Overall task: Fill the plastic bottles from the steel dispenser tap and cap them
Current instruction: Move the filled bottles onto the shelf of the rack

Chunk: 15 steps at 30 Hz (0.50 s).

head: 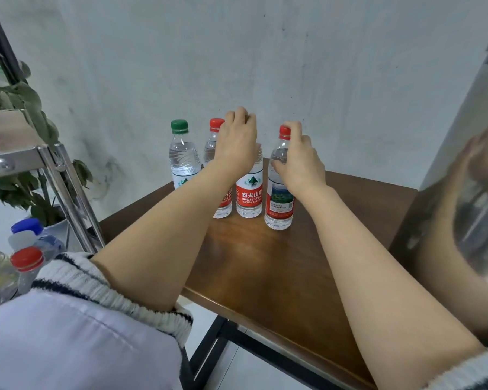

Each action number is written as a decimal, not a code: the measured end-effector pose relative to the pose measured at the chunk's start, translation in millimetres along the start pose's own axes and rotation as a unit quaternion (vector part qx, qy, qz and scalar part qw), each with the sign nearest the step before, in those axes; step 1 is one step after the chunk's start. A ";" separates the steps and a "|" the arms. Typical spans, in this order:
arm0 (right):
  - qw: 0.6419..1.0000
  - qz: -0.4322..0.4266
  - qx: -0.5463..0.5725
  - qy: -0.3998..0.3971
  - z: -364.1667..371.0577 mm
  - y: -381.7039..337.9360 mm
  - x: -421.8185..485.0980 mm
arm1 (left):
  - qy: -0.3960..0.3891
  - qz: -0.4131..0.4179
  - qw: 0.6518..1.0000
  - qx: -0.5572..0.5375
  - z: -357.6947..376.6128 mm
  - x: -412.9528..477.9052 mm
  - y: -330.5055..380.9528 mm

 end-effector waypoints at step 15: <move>0.999 0.002 0.042 -0.010 13.0 7.1 2.0 | -0.067 -0.047 0.980 -0.184 25.8 7.3 -2.0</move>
Point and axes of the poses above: each hand's wrist, its own x-axis towards the middle knuckle, its own z-axis out of the palm, y = z × x, the point moved 5 cm from there along x, towards the middle knuckle, and after that the axes turned 3 degrees about x, right-handed, at the moved point
